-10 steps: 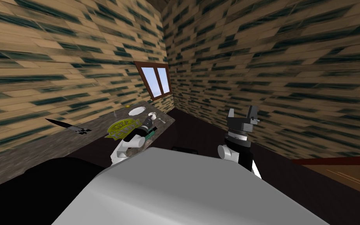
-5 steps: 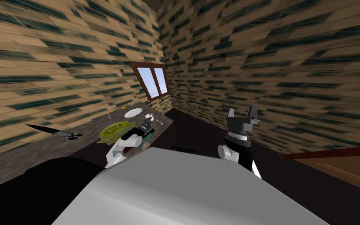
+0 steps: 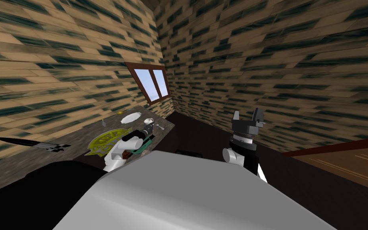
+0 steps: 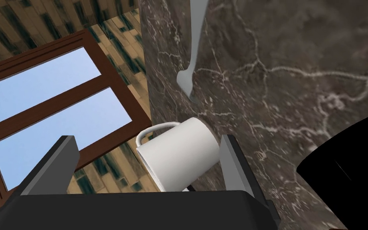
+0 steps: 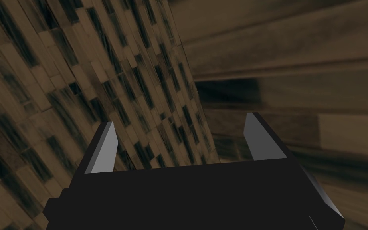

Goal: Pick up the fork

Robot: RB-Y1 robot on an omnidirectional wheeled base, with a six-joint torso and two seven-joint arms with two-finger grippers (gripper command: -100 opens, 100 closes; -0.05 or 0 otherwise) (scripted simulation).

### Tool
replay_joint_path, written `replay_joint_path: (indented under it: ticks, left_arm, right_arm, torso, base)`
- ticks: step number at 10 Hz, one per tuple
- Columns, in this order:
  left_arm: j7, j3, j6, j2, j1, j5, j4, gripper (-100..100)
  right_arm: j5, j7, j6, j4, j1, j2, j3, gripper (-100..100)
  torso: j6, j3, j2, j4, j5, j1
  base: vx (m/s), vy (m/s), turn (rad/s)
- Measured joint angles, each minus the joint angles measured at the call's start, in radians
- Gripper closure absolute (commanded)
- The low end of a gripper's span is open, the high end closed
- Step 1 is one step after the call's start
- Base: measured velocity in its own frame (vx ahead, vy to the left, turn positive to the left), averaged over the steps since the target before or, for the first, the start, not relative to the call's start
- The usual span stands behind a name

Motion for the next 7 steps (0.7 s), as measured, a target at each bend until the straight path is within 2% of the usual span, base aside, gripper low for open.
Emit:
replay_joint_path:
  ticks: [7]
  left_arm:
    - [-0.055, 0.037, 0.214, 0.082, -0.005, 0.08, 0.039, -100]
  right_arm:
    - [0.0, 0.0, 0.0, 0.0, 0.0, 0.0, 0.0, 0]
  torso:
    - [-0.001, 0.0, 0.0, 0.0, 0.0, 0.0]
  base:
    - [0.05, -0.012, -0.097]
